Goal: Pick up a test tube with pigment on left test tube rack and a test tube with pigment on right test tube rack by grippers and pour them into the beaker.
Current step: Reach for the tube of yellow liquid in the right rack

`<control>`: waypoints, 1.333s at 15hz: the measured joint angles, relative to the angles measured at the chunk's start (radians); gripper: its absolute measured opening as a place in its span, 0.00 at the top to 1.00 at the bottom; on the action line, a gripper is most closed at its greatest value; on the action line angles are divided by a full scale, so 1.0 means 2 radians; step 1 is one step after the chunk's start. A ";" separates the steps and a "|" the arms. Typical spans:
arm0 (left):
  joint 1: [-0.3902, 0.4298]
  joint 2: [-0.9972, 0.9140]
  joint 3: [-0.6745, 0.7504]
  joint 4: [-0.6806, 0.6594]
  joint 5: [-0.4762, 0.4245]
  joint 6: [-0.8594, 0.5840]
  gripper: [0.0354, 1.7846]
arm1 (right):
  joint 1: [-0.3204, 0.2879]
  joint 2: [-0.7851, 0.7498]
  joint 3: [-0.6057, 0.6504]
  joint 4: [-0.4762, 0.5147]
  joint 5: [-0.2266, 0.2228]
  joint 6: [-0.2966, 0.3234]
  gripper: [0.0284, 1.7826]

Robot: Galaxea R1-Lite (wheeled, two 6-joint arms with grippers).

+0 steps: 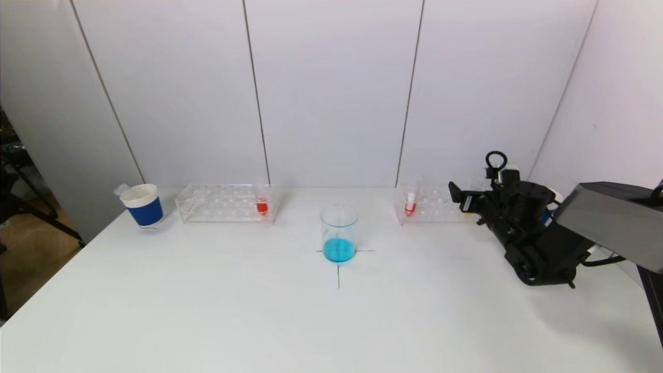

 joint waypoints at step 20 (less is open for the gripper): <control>0.000 0.000 0.000 0.000 0.000 0.000 0.01 | 0.000 0.000 0.003 -0.005 0.000 -0.001 0.57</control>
